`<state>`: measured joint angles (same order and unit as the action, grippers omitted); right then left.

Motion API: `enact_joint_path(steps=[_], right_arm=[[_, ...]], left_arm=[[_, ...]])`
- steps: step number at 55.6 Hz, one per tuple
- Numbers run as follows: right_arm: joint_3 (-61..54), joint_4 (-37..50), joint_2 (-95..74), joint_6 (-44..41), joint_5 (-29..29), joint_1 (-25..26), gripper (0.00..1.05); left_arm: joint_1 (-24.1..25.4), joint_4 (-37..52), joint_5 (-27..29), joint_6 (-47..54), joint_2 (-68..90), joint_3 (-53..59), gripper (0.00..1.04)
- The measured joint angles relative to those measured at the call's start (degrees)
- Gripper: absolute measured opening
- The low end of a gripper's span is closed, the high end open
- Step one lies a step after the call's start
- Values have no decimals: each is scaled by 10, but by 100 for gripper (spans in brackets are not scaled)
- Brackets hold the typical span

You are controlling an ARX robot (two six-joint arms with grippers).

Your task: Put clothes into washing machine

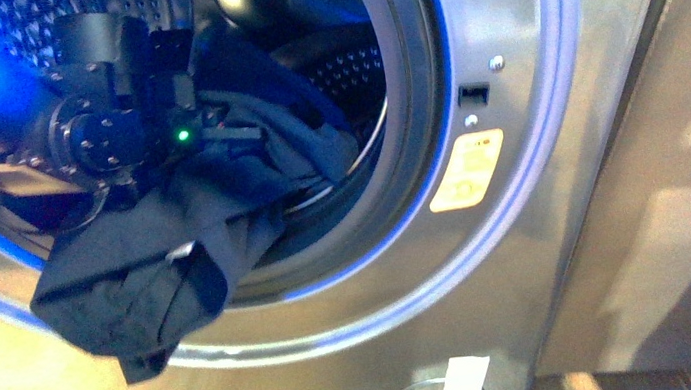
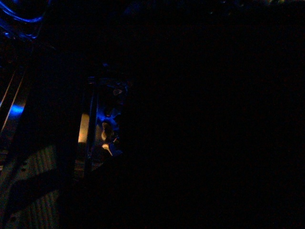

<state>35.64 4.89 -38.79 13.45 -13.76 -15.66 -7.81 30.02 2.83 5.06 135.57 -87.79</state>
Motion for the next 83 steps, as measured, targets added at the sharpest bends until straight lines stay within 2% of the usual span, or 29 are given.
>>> enact_joint_path(steps=[9,11,22,36,43,45,49,52,61,65,77,83], right_arm=[[-9,7,0,-2,3,0,97],[-12,6,2,-19,-5,1,93],[-99,34,49,-109,21,33,64],[-181,60,102,-128,57,71,29],[-219,69,131,-131,74,90,7],[-229,69,139,-132,96,104,1],[-244,70,153,-133,133,137,2],[-257,71,166,-133,134,152,2],[-290,70,201,-133,137,155,2],[-301,67,216,-133,137,155,2],[-320,52,252,-133,137,155,2],[-327,45,266,-133,137,155,2]], left_arm=[[-9,0,1,-6,13,-15,9],[-11,0,3,-6,16,-17,9],[-20,0,19,-6,33,-33,9],[-29,0,59,-9,59,-63,9],[-31,0,76,-12,70,-74,9],[-31,0,79,-14,74,-80,9],[-31,0,87,-15,81,-89,9],[-31,-3,94,-14,89,-98,9],[-31,-19,94,-19,107,-114,10],[-31,-27,90,-24,110,-119,27],[-31,-32,93,-38,110,-121,70],[-30,-35,103,-38,107,-116,86]])
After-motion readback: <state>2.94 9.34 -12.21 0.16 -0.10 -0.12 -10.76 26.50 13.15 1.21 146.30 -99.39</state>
